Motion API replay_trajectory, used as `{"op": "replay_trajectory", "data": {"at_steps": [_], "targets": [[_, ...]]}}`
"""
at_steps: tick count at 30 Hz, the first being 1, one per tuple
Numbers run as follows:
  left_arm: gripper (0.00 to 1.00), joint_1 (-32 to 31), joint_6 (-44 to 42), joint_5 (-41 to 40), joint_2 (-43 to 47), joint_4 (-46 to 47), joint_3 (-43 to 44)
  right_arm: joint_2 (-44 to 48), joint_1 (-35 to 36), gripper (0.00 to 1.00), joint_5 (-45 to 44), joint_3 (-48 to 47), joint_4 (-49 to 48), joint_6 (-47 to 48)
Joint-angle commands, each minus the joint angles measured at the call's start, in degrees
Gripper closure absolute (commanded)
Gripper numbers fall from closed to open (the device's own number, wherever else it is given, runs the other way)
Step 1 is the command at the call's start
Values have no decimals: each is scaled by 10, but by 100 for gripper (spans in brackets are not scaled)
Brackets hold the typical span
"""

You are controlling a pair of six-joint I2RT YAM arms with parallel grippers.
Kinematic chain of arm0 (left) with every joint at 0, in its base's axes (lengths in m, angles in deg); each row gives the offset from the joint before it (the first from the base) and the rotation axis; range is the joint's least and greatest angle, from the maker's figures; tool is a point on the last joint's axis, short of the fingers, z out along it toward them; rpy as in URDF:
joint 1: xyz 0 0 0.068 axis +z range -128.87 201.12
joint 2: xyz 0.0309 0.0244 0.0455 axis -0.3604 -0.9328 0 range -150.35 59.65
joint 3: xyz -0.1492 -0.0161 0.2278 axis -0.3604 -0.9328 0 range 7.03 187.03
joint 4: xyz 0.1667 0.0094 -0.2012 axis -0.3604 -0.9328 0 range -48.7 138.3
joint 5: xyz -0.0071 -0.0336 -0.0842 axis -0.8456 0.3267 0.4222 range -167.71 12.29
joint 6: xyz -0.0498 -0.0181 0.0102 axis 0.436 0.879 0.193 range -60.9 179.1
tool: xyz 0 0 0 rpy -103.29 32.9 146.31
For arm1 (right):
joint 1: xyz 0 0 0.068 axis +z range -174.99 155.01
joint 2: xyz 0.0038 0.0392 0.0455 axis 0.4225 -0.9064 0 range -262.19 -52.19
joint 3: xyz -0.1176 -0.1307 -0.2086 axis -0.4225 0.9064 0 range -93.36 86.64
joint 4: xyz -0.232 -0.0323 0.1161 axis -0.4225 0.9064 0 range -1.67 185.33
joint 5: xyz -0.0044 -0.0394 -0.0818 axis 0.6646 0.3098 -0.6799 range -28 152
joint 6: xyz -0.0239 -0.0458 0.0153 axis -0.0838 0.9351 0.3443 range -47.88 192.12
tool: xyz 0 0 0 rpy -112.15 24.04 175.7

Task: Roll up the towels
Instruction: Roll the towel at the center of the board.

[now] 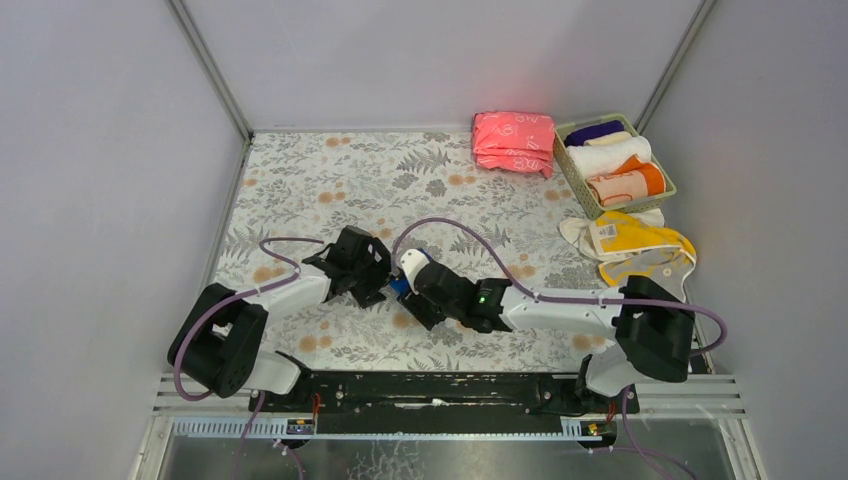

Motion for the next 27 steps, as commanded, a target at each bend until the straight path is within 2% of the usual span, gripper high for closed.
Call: {"op": "replay_trajectory", "data": {"at_steps": [1,6,14,20,22,27], "targets": [[17,-4,-14,-51,-39,-52,-39,-25,25,35,-94,-30,-2,54],[17,-4,-15,-51,-43,-53,-37,-81,30,37,-67,-36,-12,67],[16,-4,-16,-53,-40,-57,-34,-152,29,50,-39,-19,-43,70],[11,-4,-10,-54,-7,-63,-32,-154,-13,74,108,-17,-29,45],[9,-3,-7,-55,12,-69,-30,-156,-42,78,175,-19,-22,29],[5,-2,4,-84,90,-97,-26,-152,-112,79,338,-4,-35,-16]]}}
